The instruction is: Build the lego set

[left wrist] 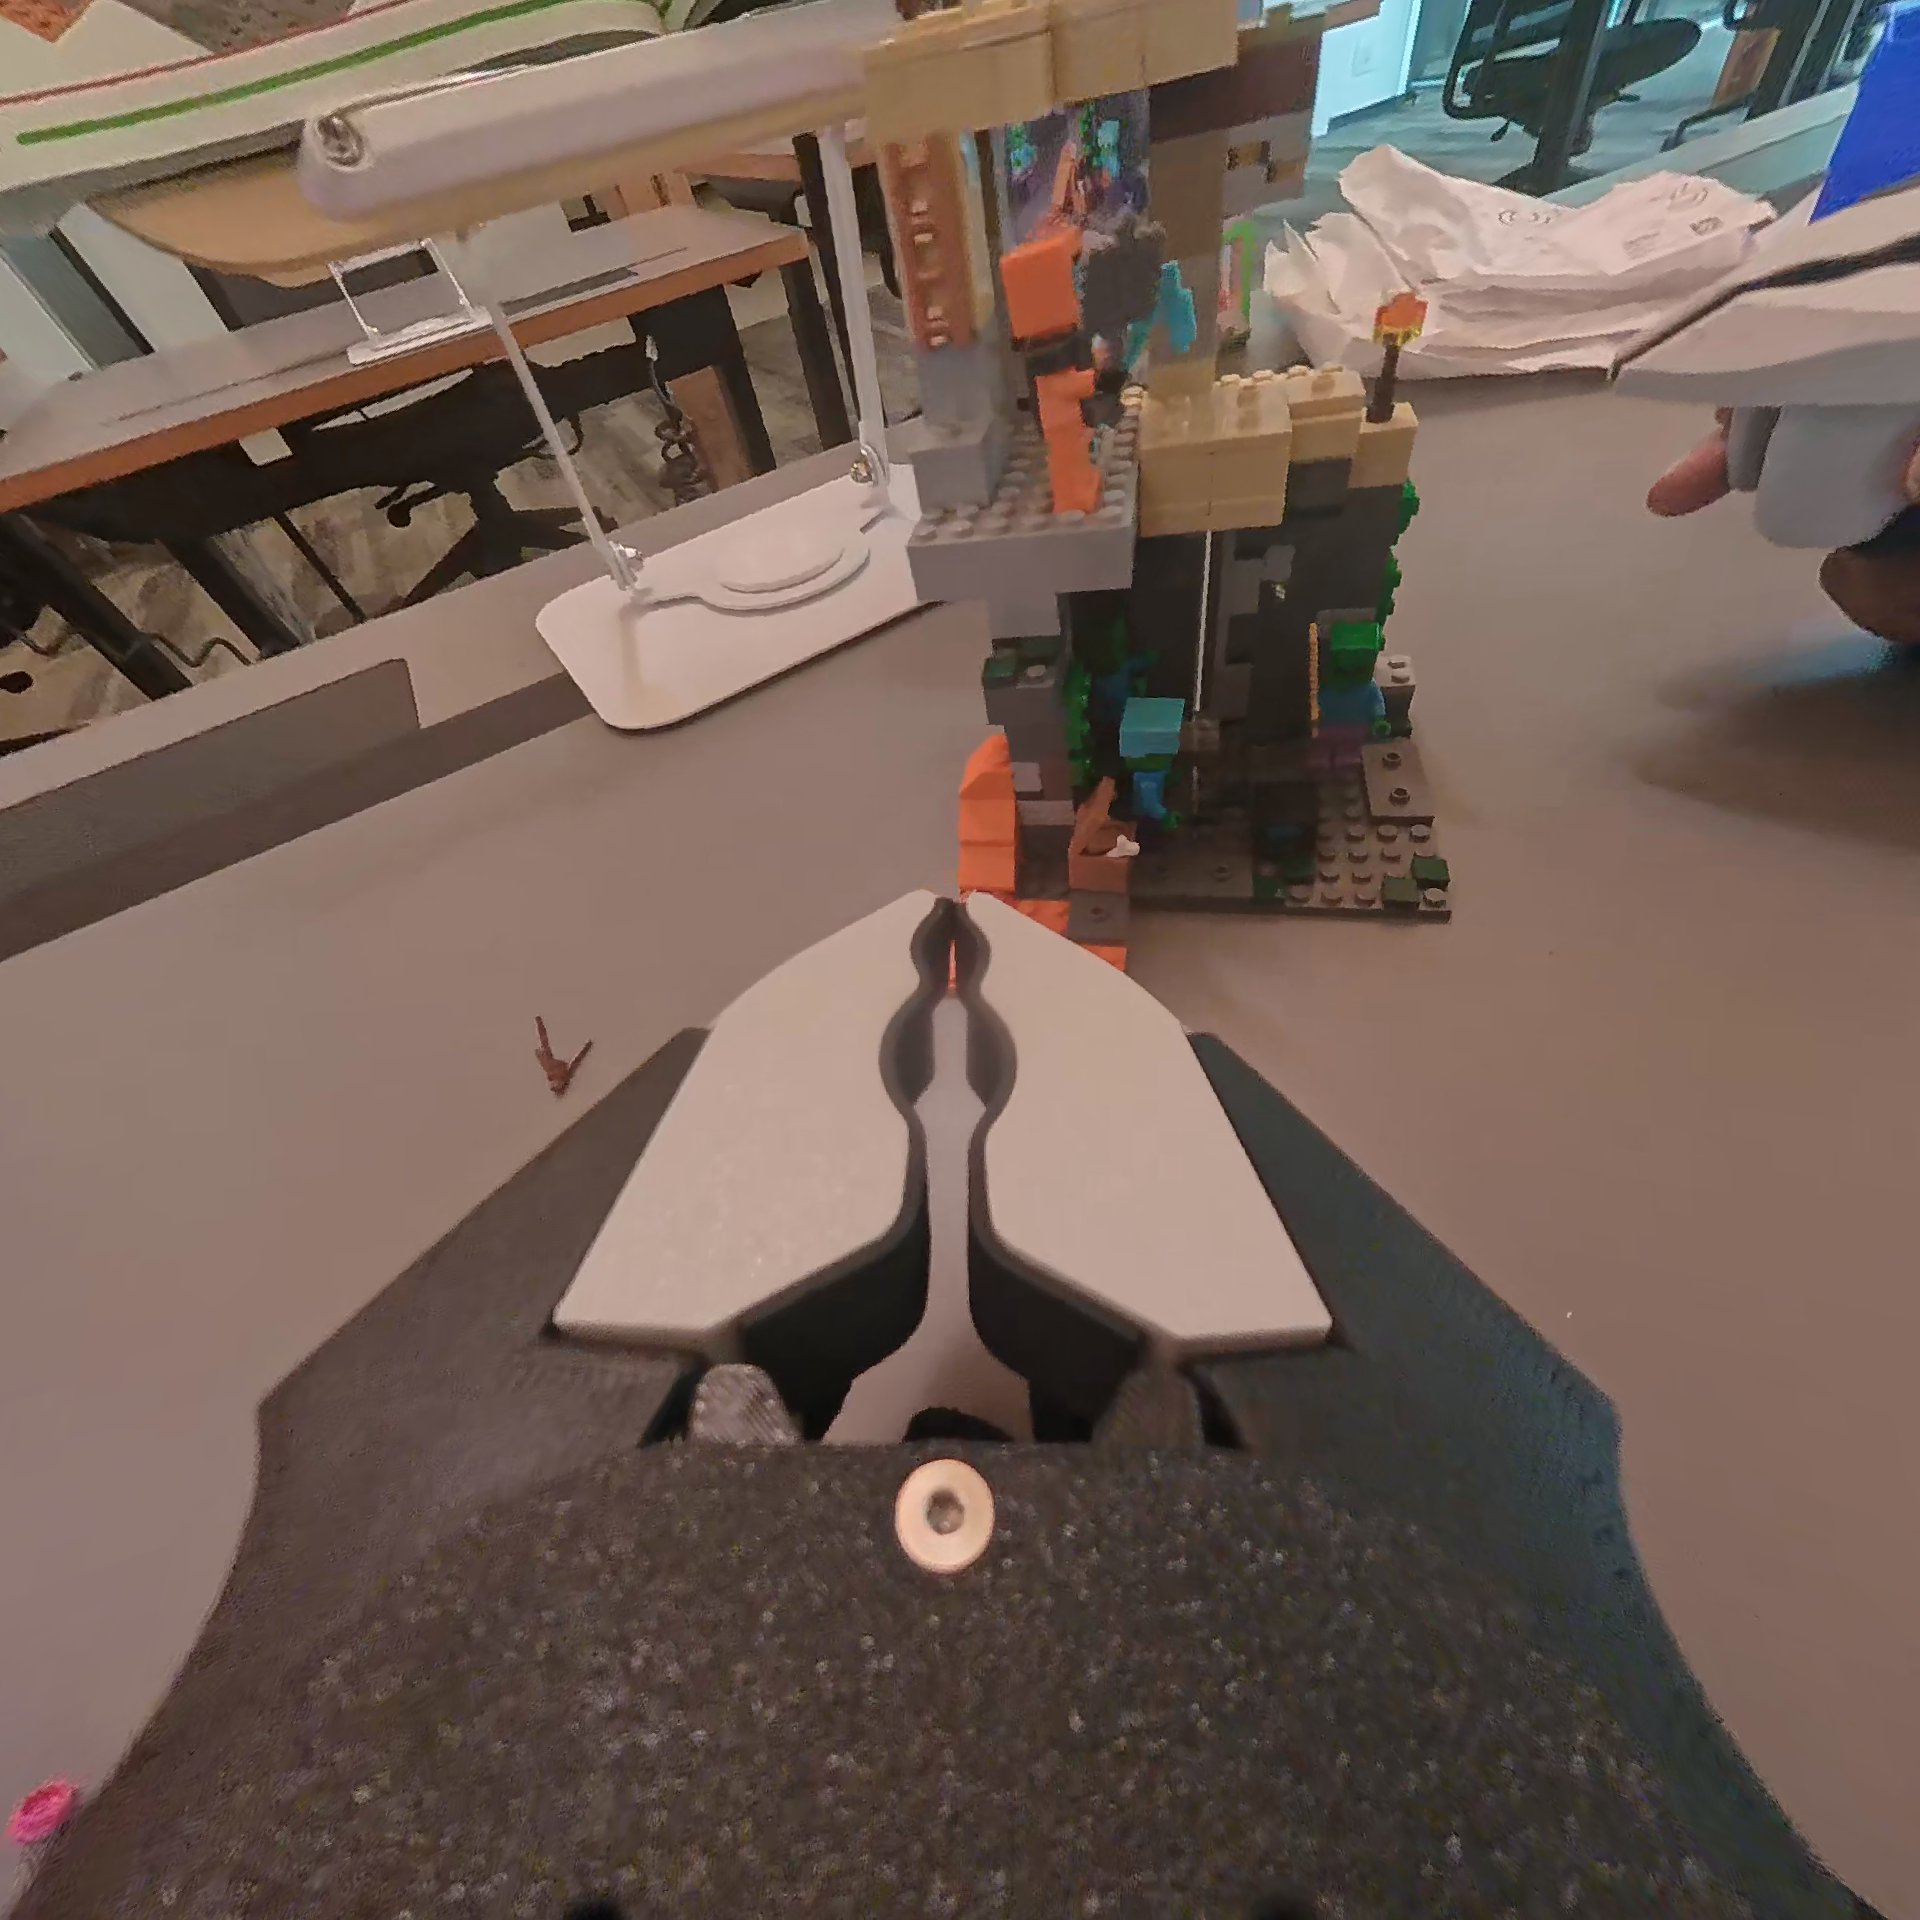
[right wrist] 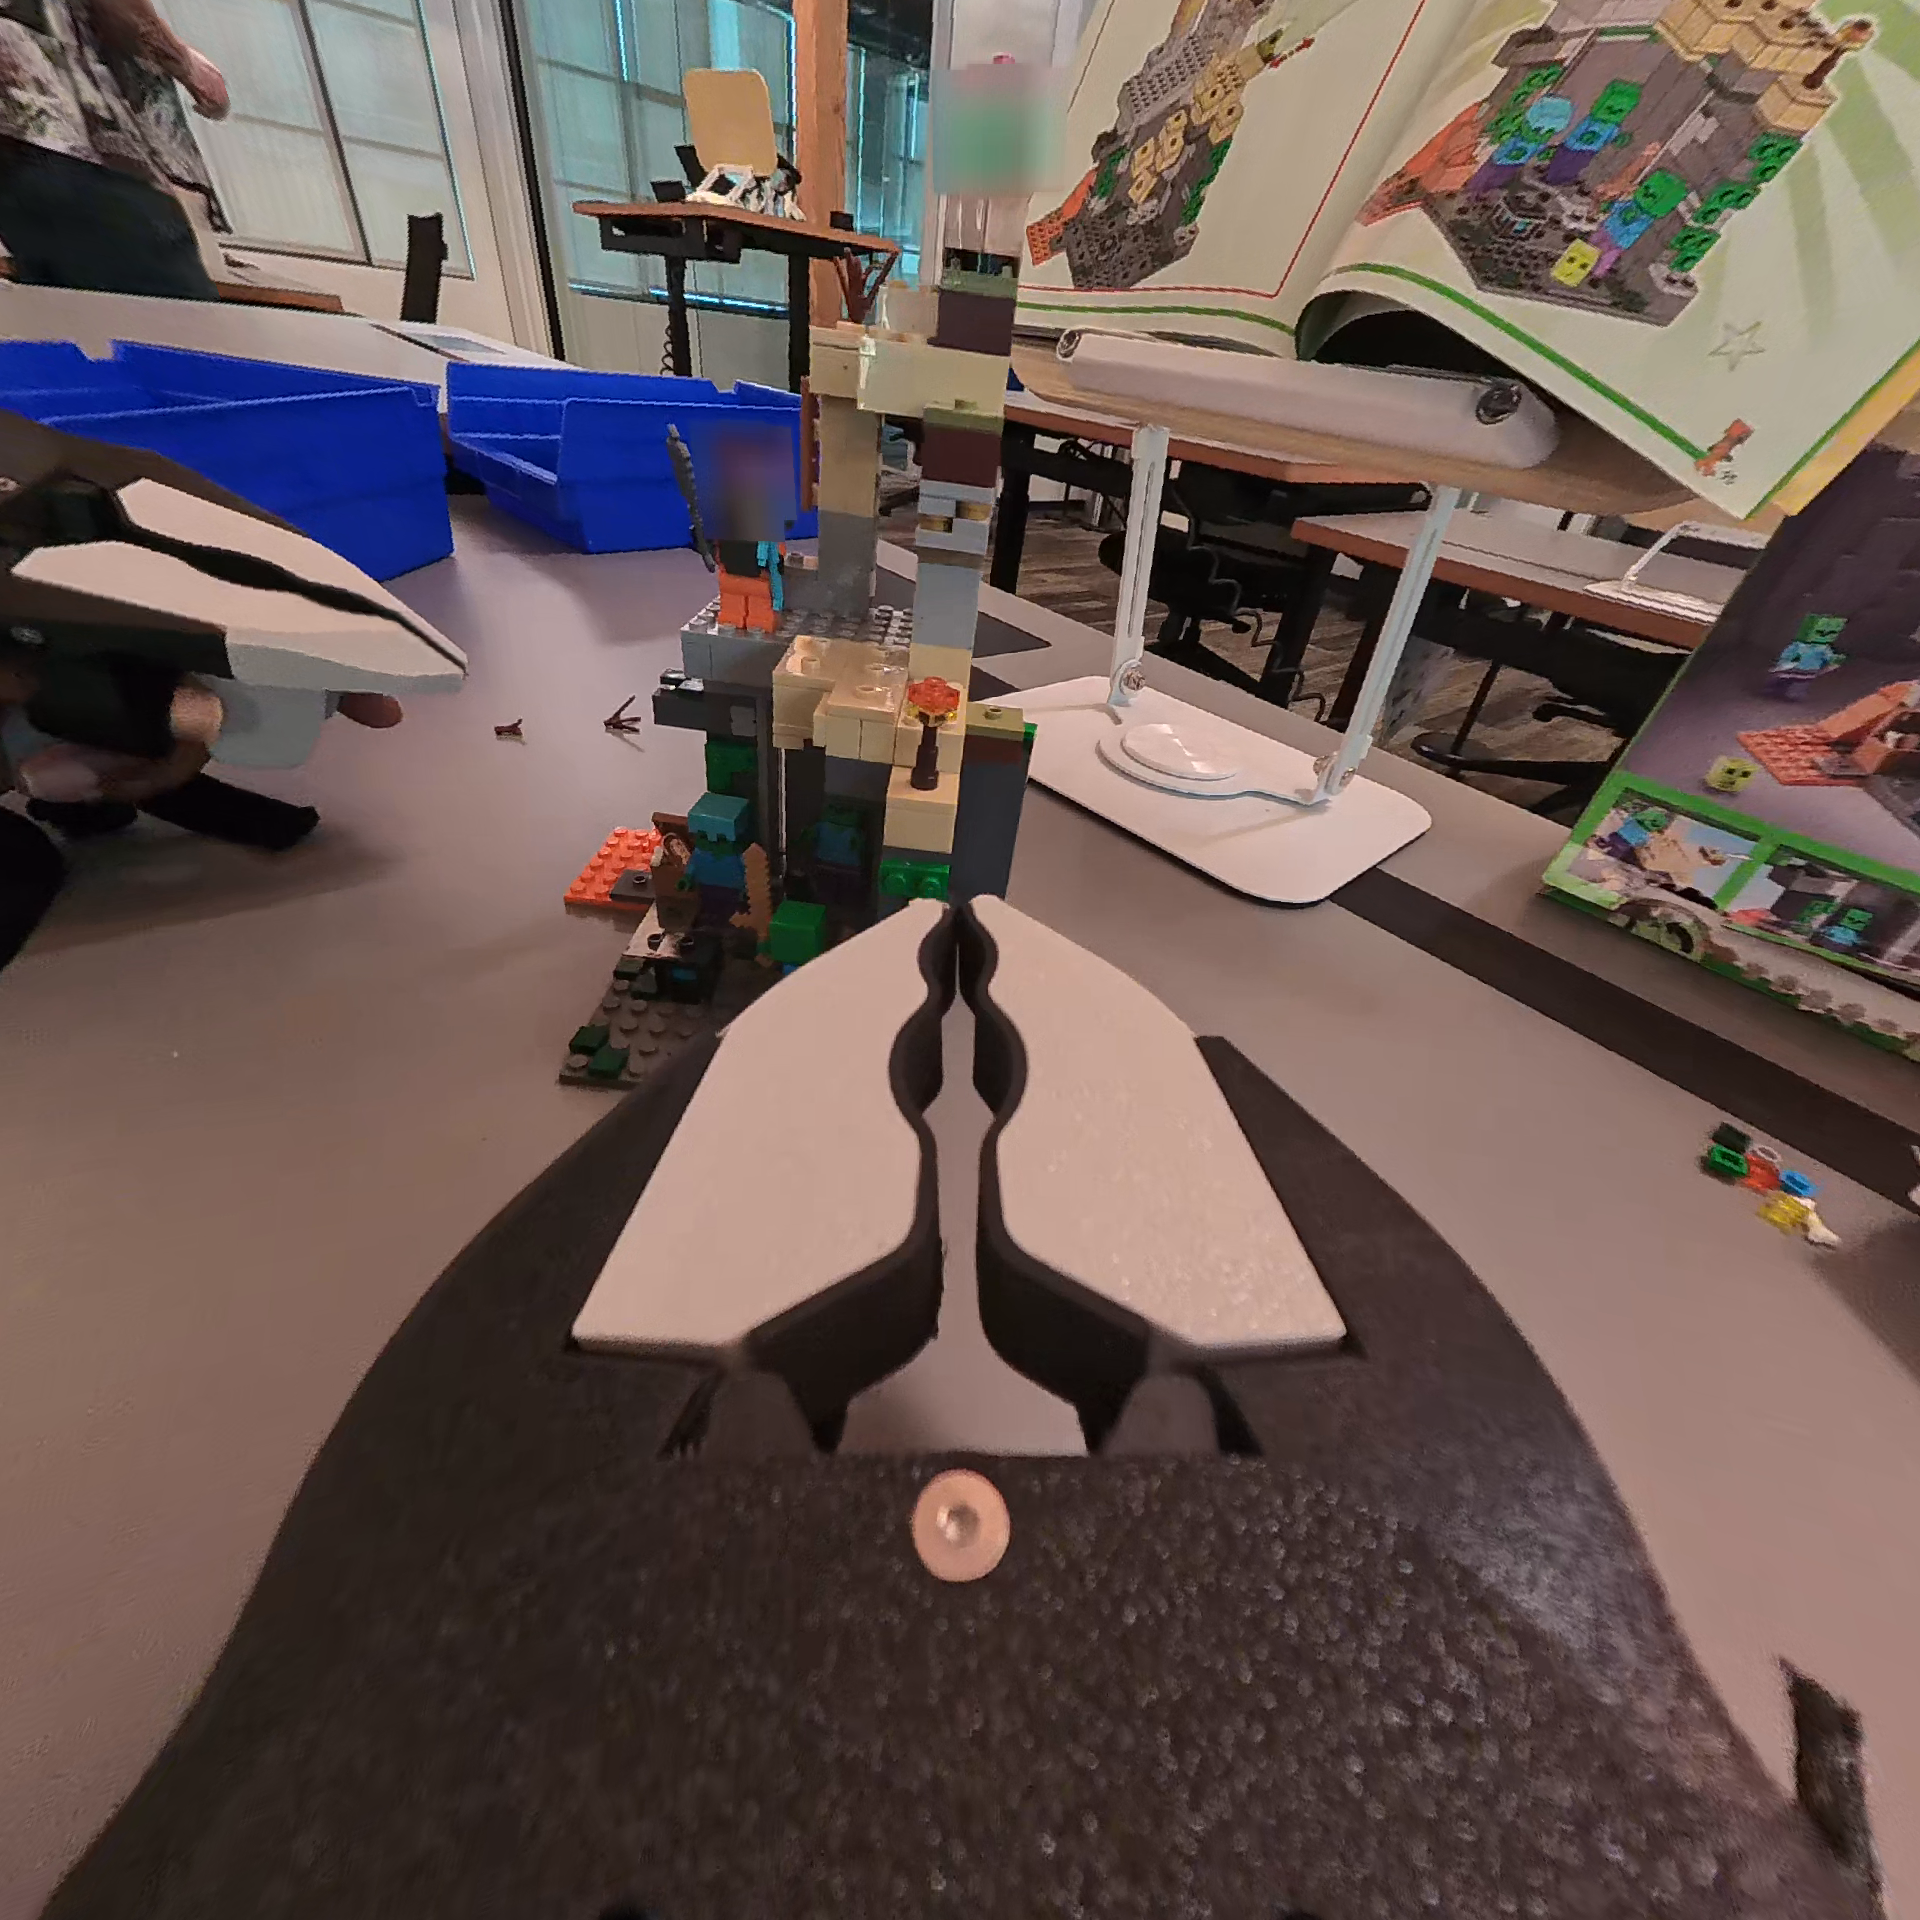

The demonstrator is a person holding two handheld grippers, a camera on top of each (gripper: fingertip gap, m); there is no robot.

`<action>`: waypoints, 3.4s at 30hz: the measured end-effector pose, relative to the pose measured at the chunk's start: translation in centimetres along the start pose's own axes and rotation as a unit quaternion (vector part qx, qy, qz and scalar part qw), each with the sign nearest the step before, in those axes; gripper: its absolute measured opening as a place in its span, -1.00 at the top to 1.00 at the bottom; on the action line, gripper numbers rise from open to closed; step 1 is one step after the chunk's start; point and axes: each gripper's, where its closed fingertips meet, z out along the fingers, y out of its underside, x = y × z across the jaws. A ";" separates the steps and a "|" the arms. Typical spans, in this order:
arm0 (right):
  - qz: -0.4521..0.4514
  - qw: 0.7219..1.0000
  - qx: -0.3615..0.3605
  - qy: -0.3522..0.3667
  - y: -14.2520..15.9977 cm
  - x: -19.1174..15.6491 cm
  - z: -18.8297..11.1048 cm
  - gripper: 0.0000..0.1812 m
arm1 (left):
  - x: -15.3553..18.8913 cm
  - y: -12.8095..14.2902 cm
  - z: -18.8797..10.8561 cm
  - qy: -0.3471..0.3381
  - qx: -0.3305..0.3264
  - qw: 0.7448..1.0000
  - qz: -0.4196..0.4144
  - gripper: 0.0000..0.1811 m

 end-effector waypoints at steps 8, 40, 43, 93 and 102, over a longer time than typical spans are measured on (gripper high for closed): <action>0.020 1.000 -0.003 0.012 0.0 0.2 -0.1 1.00 | -1.5 -0.3 -0.6 -0.005 0.021 0.999 -0.047 1.00; 0.069 0.998 0.005 -0.010 -1.3 -0.8 -0.1 0.67 | -1.9 -0.4 -0.8 -0.001 0.033 0.998 -0.056 1.00; 0.032 0.999 -0.002 -0.008 -0.9 -1.0 0.0 0.88 | -1.8 -0.4 -0.8 0.000 0.033 0.998 -0.053 1.00; -0.012 0.999 -0.046 -0.003 1.0 -1.4 0.2 0.85 | -31.5 17.8 -19.2 0.014 -0.557 0.829 0.038 0.77; -0.022 0.998 -0.050 -0.006 1.1 -1.5 -0.1 0.88 | -30.8 10.9 -18.7 -0.062 -0.461 0.881 0.081 0.86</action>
